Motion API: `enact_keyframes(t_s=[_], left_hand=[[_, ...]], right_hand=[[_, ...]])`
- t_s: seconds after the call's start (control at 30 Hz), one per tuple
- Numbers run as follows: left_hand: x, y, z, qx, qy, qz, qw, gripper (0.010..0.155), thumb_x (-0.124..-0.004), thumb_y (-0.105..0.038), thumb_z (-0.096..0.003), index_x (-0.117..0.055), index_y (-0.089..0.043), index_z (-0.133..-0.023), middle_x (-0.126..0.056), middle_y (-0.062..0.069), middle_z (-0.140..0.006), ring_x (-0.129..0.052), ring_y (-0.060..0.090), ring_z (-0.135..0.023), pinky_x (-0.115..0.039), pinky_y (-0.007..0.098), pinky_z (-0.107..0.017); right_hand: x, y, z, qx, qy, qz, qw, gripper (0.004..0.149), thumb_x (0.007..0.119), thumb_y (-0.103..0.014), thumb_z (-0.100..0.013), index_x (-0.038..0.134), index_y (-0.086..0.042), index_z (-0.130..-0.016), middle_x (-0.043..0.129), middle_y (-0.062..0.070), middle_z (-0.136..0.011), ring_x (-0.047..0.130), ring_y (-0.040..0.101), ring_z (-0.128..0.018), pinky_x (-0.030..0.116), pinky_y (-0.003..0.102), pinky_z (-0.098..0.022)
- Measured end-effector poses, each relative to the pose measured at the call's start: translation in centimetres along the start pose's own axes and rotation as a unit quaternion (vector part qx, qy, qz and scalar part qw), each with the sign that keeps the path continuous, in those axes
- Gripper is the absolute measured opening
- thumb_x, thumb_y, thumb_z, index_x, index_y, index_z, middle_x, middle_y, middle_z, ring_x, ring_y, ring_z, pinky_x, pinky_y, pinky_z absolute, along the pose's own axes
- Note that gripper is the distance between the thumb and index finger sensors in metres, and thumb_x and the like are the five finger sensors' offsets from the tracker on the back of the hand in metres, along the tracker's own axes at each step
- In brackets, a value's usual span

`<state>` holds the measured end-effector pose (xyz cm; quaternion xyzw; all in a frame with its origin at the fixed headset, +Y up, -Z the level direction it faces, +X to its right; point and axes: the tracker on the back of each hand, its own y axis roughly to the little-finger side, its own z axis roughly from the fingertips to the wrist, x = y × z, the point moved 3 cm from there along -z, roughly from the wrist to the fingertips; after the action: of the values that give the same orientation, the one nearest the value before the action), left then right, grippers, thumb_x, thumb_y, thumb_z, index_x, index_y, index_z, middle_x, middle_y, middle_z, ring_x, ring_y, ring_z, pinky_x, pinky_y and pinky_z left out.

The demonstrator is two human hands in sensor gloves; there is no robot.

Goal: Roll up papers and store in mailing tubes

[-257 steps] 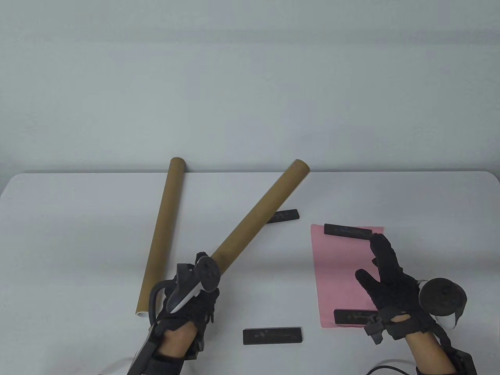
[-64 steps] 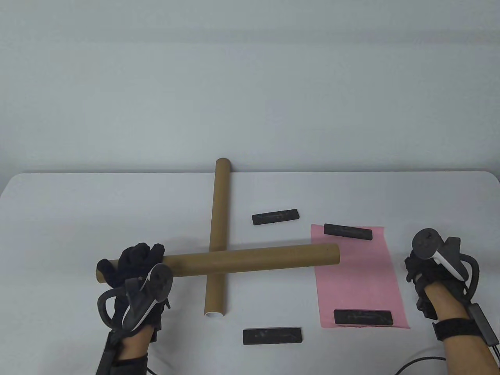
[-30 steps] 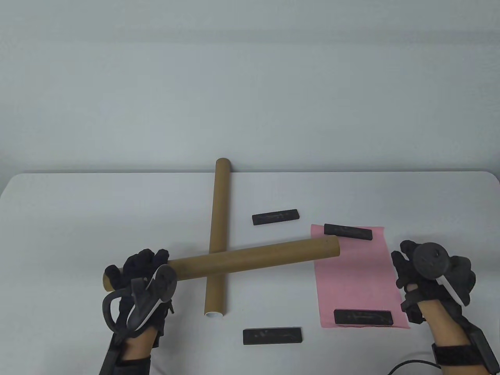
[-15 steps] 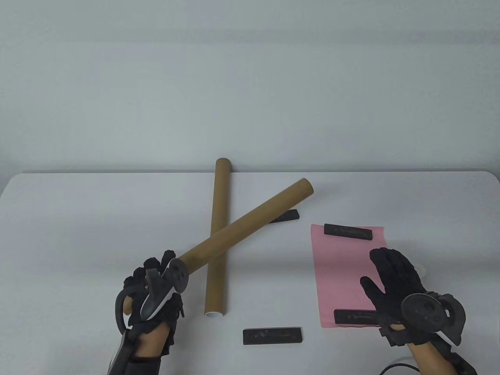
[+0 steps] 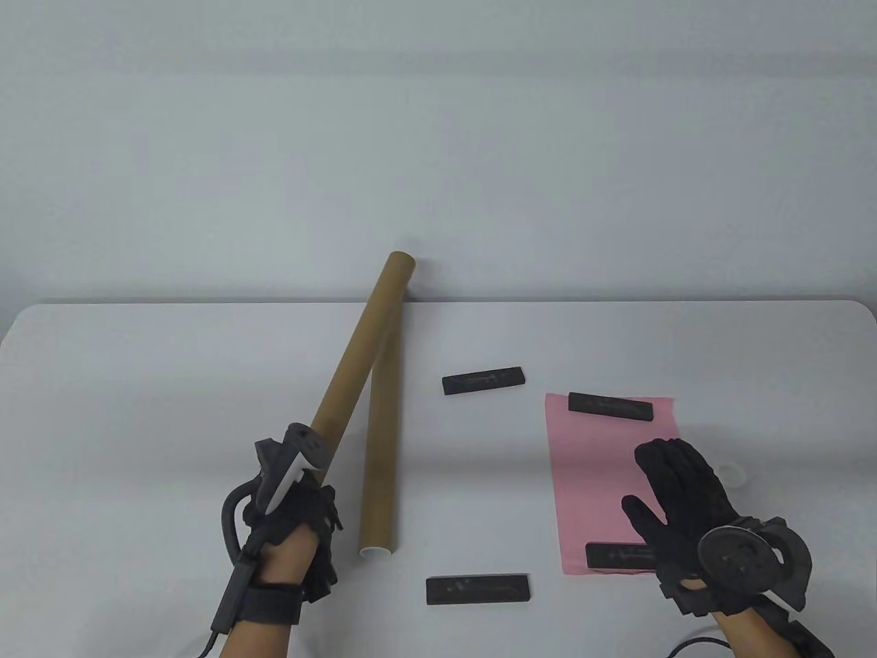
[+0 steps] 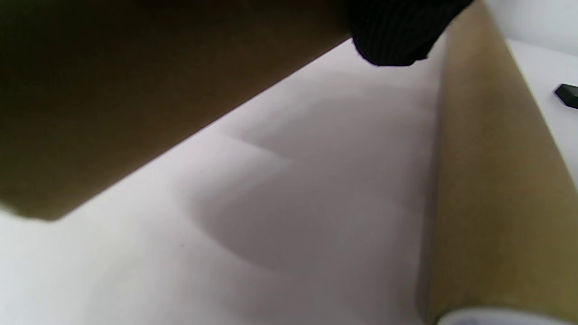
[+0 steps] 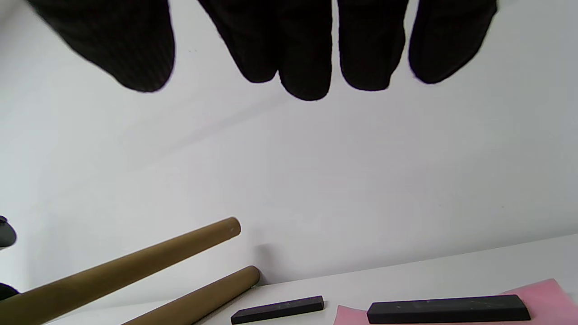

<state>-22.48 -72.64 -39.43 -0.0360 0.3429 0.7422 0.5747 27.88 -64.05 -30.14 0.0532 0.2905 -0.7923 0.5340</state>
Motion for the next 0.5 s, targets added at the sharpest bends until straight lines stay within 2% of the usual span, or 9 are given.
enact_keyframes(t_s=[0.13,0.27,0.5], left_hand=[[0.1,0.3,-2.1,0.027,0.028,0.035,0.999,0.091,-0.069,-0.054,-0.0456,-0.011,-0.017,-0.105,-0.052,0.018,-0.102,-0.084,0.032,-0.085,-0.075,0.048,-0.062],[0.1,0.7,-3.9,0.067,0.034,0.04,0.996,0.09,-0.069,-0.053,-0.0453,-0.011,-0.017,-0.104,-0.052,0.019,-0.102,-0.084,0.032,-0.085,-0.075,0.047,-0.063],[0.3,0.3,-5.6,0.107,0.041,0.033,0.993,0.091,-0.068,-0.054,-0.0452,-0.01,-0.016,-0.104,-0.051,0.019,-0.102,-0.083,0.032,-0.085,-0.075,0.047,-0.063]], right_hand=[[0.1,-0.1,0.0,-0.002,-0.005,0.0,1.0,0.072,0.078,-0.054,-0.052,0.066,-0.009,-0.107,0.072,0.021,-0.108,0.072,0.056,-0.099,0.067,0.071,-0.063],[0.5,-0.2,0.0,-0.008,-0.016,0.007,1.0,0.072,0.077,-0.054,-0.052,0.066,-0.009,-0.108,0.071,0.02,-0.109,0.071,0.057,-0.099,0.066,0.071,-0.064],[0.5,-0.2,0.0,-0.007,-0.017,0.005,1.0,0.072,0.077,-0.054,-0.052,0.066,-0.01,-0.108,0.071,0.02,-0.109,0.071,0.057,-0.099,0.066,0.071,-0.064]])
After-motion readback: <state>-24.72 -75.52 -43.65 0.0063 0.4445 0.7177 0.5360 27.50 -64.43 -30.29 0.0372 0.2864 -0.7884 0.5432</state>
